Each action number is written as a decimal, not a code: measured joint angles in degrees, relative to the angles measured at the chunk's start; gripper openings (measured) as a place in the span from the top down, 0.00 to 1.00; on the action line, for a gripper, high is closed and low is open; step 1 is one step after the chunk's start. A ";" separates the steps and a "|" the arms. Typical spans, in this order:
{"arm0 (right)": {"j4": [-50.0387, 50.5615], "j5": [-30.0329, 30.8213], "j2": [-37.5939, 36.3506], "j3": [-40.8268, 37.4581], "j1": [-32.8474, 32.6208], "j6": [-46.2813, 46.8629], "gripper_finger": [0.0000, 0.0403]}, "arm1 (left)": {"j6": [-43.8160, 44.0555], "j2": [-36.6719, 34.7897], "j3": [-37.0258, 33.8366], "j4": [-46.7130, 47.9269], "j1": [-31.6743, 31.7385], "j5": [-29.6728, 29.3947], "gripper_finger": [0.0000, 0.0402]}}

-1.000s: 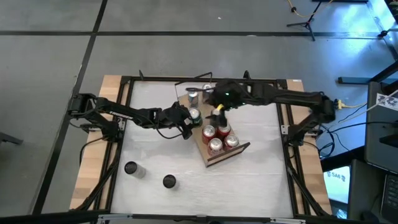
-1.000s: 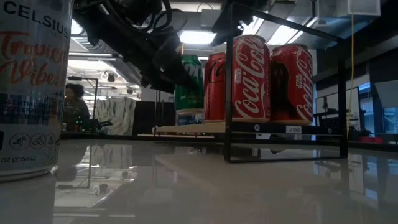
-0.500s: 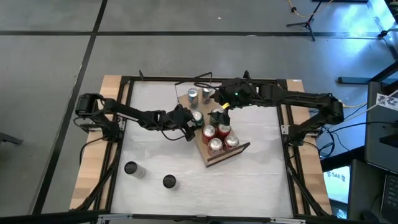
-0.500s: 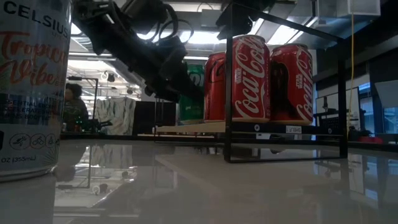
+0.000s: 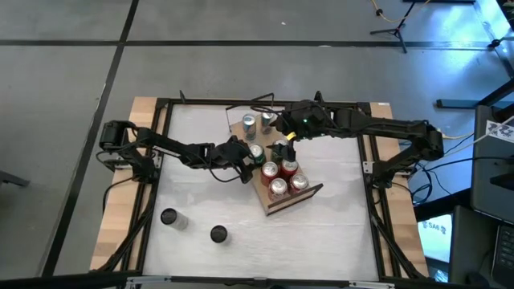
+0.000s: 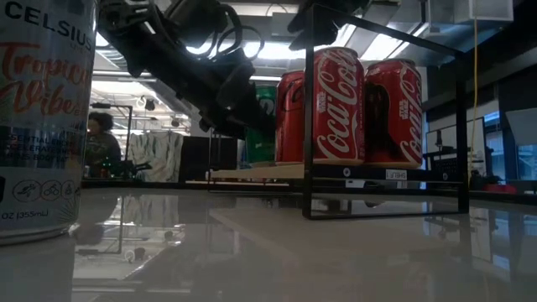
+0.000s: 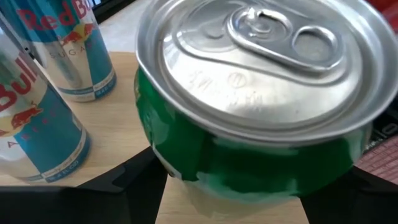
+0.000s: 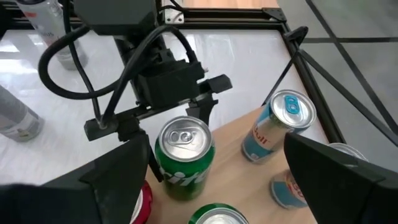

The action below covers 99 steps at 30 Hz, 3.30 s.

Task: Place canned beverage on shelf
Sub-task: Put the green soda can on the shelf aligned with the other green soda can

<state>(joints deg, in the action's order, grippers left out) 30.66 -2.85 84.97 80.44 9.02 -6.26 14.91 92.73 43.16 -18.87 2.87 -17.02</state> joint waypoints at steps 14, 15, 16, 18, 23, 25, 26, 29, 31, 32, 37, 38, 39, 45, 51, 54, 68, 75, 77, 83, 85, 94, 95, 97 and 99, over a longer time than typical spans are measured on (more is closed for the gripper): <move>-0.44 -0.37 0.63 -0.02 0.00 0.00 0.09 | -0.04 0.00 -0.02 -0.22 0.00 0.00 0.19; -0.49 -0.37 0.63 -0.02 0.00 0.00 0.09 | -0.04 0.00 -0.02 -0.24 0.00 0.00 0.18; -0.49 -0.37 0.63 -0.02 0.00 0.00 0.09 | -0.05 0.00 -0.02 -0.25 0.00 0.00 0.18; -0.62 -0.37 0.63 -0.01 0.00 0.00 0.09 | -0.04 0.00 -0.02 -0.28 0.00 0.00 0.18; -0.62 -0.37 0.63 -0.02 0.00 0.00 0.09 | 0.01 0.00 -0.02 -0.28 0.00 0.00 0.18; -0.62 -0.37 0.63 -0.02 0.00 0.00 0.09 | 0.03 0.00 -0.02 -0.26 0.00 0.07 0.18; -0.60 -0.37 0.63 -0.02 0.00 0.00 0.09 | 0.05 -0.02 -0.02 -0.26 0.00 0.24 0.18; -0.62 -0.37 0.63 -0.02 0.00 0.00 0.09 | 1.87 -0.06 -0.02 -0.28 0.05 1.41 0.18; -0.61 -0.37 0.63 -0.02 0.00 0.00 0.09 | 3.44 -0.09 -0.02 -0.30 0.19 2.22 0.18; -0.60 -0.37 0.63 -0.02 0.00 0.00 0.09 | 3.91 -0.09 -0.02 -0.37 0.37 2.83 0.18; -0.60 -0.37 0.63 -0.02 0.00 0.00 0.09 | 4.22 -0.09 -0.02 -0.39 1.20 4.51 0.18; -0.60 -0.37 0.63 -0.02 0.00 0.00 0.09 | 4.20 -0.09 -0.02 -0.39 1.33 4.52 0.18; -0.60 -0.37 0.63 -0.01 0.00 0.00 0.09 | 4.14 -0.09 -0.02 -0.37 1.41 4.49 0.18; -0.60 -0.37 0.63 -0.02 0.00 0.00 0.09 | 4.00 -0.09 -0.02 -0.22 1.51 3.25 0.18; -0.60 -0.37 0.63 -0.02 0.00 0.00 0.09 | 4.00 -0.09 -0.02 -0.15 1.51 3.02 0.18; -0.59 -0.37 0.63 -0.02 0.00 0.00 0.09 | 3.96 -0.09 -0.02 -0.13 1.51 3.14 0.18; -0.58 -0.39 0.63 -0.02 0.00 0.00 0.09 | 1.03 -0.07 -0.02 0.07 1.36 4.59 0.09; -0.58 -0.40 0.63 -0.02 0.00 -0.02 0.09 | 1.03 -0.23 -0.04 0.08 1.36 4.43 0.01; -0.58 -0.38 0.63 -0.02 0.00 0.00 0.09 | 1.03 -0.55 -0.07 -0.11 1.36 4.33 0.02; -0.58 -0.40 0.63 -0.02 -0.02 -0.02 0.09 | 1.03 -0.87 -0.07 0.19 1.36 4.60 0.02; -0.58 -0.40 0.63 -0.02 -0.02 0.00 0.09 | 1.03 -0.87 -0.07 0.19 1.36 4.59 0.02; -0.58 -0.40 0.63 -0.02 -0.01 -0.01 0.09 | 1.02 -0.92 -0.07 1.08 1.36 4.72 0.02; -0.58 -0.40 0.63 -0.02 -0.02 -0.02 0.09 | 1.03 -0.93 -0.07 1.69 1.36 4.72 0.02; -0.58 -0.40 0.63 -0.02 0.00 0.00 0.09 | 1.03 -1.11 -0.07 3.19 1.36 4.74 0.02; -0.56 -0.40 0.63 -0.02 -0.02 0.00 0.09 | 1.03 -1.77 -0.09 4.59 1.33 4.73 0.02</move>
<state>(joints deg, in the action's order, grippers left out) 30.11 -3.25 85.60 80.42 8.99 -6.26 15.94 90.96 43.07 -14.28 4.20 -12.29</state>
